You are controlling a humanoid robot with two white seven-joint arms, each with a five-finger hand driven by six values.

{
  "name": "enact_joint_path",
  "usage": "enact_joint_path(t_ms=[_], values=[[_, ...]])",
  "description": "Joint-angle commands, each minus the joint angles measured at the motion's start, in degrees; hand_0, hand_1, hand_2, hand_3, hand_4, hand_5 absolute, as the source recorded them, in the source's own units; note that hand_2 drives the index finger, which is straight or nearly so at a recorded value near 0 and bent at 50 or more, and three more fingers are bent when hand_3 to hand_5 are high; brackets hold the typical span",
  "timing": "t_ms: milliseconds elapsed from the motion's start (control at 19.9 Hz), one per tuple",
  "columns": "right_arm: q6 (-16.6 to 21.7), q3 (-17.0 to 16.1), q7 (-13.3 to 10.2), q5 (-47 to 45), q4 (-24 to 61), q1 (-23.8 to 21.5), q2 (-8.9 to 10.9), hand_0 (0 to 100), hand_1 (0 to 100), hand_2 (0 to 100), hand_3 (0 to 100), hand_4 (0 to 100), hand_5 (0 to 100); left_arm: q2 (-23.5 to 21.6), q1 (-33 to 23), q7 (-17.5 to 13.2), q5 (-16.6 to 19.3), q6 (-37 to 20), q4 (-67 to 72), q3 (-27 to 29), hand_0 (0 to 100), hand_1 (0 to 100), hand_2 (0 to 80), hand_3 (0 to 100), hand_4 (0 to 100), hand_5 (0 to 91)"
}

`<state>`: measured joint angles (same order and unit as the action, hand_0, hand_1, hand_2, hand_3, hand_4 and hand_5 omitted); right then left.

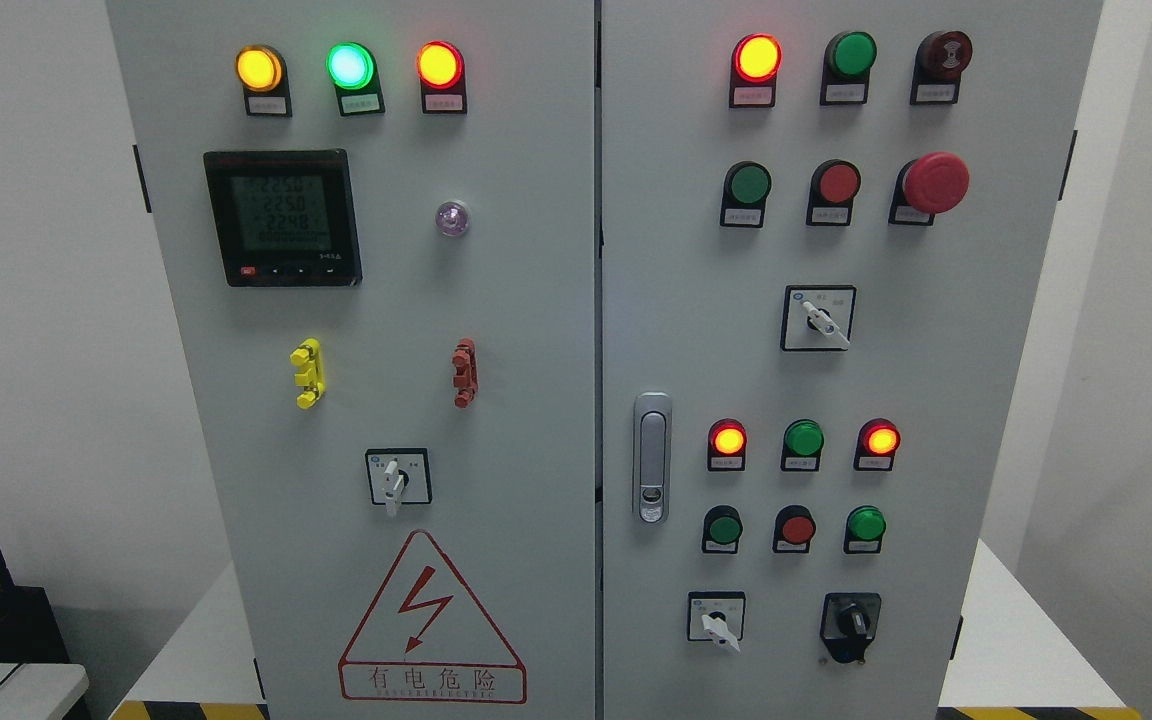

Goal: Turn on light switch 1

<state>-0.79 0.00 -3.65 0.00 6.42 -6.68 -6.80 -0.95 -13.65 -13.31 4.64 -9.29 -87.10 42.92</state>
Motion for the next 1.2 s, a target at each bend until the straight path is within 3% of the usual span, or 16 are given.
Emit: enact_joint_path(t_ms=[0,150,351,852,1153], values=[[0.00,0.97,-0.04,-1.41,0.00,0.00,-0.06,12,39,0,0,0,0,-2.65,3.10,-0.05,-0.07,0.15,-19.16,-2.22,32,22,40.8,52,60,38.1],[0.00,0.97,-0.04,-1.41,0.00,0.00,0.03,12,39,0,0,0,0,-2.74,3.81,0.65,0.28,0.15,-21.62,-7.06,32,23,41.0,52,61,40.0],[0.00,0.97,-0.04,-1.41,0.00,0.00,-0.06,12,39,0,0,0,0,-2.74,4.51,5.22,1.25,0.15,-23.55,-13.21,31,23,41.4,53,62,42.2],[0.00,0.97,-0.04,-1.41,0.00,0.00,0.03,12,39,0,0,0,0,-2.65,8.29,9.53,1.95,0.32,-25.49,-17.95,31,23,45.0,57,65,47.4],[0.00,0.97,-0.04,-1.41,0.00,0.00,-0.06,12,39,0,0,0,0,-2.65,13.47,12.17,1.95,1.03,-25.40,-25.07,32,24,45.5,58,66,50.2]])
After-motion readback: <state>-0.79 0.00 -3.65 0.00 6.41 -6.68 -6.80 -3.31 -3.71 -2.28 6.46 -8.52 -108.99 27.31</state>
